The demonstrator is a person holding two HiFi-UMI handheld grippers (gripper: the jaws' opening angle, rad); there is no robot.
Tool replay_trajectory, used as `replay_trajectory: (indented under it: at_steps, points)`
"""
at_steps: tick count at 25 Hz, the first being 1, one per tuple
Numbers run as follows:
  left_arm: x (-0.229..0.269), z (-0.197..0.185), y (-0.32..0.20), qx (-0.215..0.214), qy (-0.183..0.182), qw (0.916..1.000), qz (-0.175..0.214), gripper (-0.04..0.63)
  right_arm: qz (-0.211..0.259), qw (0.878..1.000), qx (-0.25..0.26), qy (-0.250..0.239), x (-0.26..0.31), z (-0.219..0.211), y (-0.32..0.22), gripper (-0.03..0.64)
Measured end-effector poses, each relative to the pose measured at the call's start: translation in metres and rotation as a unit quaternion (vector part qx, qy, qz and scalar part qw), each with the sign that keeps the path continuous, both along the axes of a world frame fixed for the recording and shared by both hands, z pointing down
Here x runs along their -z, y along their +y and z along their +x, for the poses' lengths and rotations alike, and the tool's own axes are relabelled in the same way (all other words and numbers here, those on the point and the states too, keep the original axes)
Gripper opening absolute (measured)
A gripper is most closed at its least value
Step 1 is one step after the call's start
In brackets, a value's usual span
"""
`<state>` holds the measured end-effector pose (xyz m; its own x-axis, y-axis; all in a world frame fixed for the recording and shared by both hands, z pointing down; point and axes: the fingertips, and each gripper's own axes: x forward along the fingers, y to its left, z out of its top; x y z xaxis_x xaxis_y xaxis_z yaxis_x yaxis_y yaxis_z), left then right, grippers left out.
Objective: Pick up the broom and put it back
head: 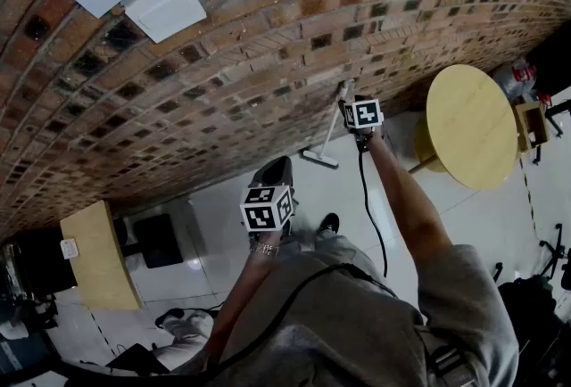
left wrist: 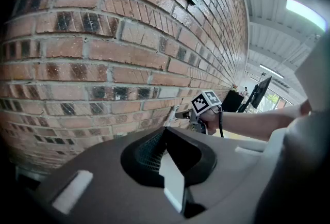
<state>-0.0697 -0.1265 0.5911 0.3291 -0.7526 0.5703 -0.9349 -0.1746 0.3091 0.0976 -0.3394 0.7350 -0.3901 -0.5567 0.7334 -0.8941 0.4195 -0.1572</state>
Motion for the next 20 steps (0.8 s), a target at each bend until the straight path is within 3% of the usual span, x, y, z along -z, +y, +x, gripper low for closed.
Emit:
replay_trajectory:
  at_steps: [5,9,11,13,20]
  points:
    - [-0.008,-0.022,0.012,0.028,-0.011,0.9994,-0.014,-0.014,-0.048,0.998,0.016,0.026,-0.049,0.001,-0.034,0.213]
    - [-0.015,-0.033,0.021,0.047,-0.013,0.9985,-0.024,-0.013,-0.044,0.996,0.038,0.064,-0.065,-0.002,-0.053,0.188]
    - [-0.016,-0.039,0.023,0.055,-0.014,0.9981,-0.025,-0.014,-0.044,0.995,0.031,0.085,-0.067,0.000,-0.060,0.140]
    - [-0.016,-0.044,0.023,0.061,-0.014,0.9977,-0.026,-0.014,-0.044,0.994,0.023,0.093,-0.066,0.002,-0.062,0.133]
    - [-0.017,-0.039,0.018,0.043,-0.014,0.9987,-0.024,-0.014,-0.018,0.999,0.013,0.034,-0.058,-0.005,-0.042,0.098]
